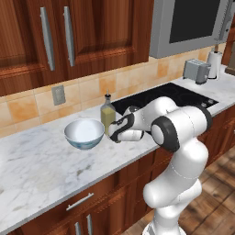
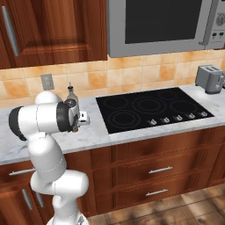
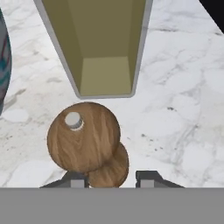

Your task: Retrieve the bottle and the shaker from the cabinet and place them next to the mixing bowl on the counter. Then add garlic from the fridge to the mixing bowl.

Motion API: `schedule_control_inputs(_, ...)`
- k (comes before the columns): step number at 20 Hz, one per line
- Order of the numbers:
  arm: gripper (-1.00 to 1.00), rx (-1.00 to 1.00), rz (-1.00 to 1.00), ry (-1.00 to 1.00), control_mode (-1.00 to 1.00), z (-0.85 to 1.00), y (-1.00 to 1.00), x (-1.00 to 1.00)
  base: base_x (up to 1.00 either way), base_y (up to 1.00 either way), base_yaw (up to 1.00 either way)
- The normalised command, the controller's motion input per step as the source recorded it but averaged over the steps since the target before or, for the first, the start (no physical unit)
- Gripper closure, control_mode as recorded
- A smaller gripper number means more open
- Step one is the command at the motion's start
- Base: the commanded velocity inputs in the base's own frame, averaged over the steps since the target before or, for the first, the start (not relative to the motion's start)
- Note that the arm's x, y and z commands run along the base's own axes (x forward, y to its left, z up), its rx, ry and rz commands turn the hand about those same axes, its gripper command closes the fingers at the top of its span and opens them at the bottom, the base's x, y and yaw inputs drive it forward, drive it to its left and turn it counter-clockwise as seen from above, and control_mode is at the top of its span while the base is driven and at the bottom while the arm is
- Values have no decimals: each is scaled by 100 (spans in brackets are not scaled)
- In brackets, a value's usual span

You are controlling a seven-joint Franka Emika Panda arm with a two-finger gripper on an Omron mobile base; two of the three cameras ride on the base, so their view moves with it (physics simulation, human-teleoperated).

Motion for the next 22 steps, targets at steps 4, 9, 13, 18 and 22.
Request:
schedule_control_inputs(4,-100,0,0,0,-100,0,0,0,0,0,0)
schedule_control_inputs(9,-100,0,0,0,-100,0,0,0,0,0,0)
schedule_control_inputs(13,-100,0,0,-2,-100,25,0,-15,0,0,0)
schedule_control_inputs(18,-100,4,0,-3,-100,66,-5,-29,0,0,0)
schedule_control_inputs(22,-100,3,-1,0,-100,81,-13,-37,0,0,0)
